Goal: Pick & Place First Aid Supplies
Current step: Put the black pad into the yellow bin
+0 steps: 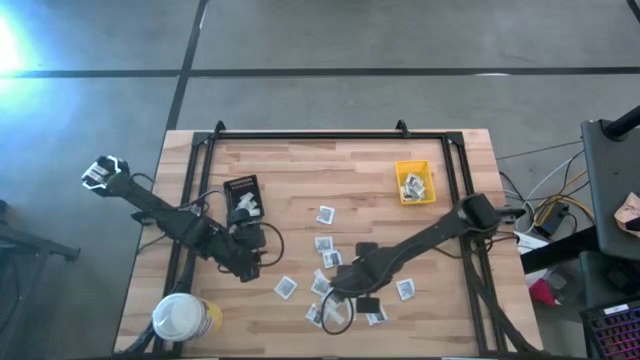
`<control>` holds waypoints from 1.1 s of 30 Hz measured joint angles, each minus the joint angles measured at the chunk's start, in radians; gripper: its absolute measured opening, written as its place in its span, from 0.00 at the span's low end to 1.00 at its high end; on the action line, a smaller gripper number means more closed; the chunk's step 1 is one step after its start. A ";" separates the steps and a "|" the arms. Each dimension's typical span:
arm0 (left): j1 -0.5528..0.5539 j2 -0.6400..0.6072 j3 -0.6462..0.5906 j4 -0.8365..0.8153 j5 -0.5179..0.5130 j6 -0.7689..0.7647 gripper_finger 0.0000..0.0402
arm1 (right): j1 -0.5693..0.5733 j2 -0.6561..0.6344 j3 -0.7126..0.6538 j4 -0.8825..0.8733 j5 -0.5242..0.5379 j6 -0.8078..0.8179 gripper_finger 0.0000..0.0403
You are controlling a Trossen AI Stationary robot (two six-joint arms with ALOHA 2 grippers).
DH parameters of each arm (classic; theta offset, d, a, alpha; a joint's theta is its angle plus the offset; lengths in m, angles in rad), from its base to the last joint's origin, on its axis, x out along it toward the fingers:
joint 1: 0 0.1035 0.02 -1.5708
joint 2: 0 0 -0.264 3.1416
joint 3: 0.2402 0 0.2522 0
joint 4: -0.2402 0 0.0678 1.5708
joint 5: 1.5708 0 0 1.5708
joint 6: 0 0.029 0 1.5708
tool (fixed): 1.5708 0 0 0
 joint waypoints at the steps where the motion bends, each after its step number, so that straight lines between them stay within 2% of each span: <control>1: 0.000 0.000 0.000 0.000 0.000 0.000 0.42 | 0.000 0.006 0.000 0.005 0.000 0.000 0.15; 7: 0.000 0.000 -0.012 0.002 0.000 0.001 0.42 | -0.001 0.022 0.005 0.018 0.009 0.016 0.22; 11: 0.000 0.000 -0.035 0.001 0.000 -0.005 0.42 | -0.002 0.021 0.002 0.031 0.096 0.019 0.27; 16: 0.000 0.000 -0.052 0.001 0.000 -0.027 0.42 | -0.011 0.020 -0.003 0.033 0.115 0.020 0.30; 33: 0.000 0.000 -0.053 0.002 0.001 -0.030 0.42 | -0.024 0.104 -0.006 0.034 0.128 0.071 0.25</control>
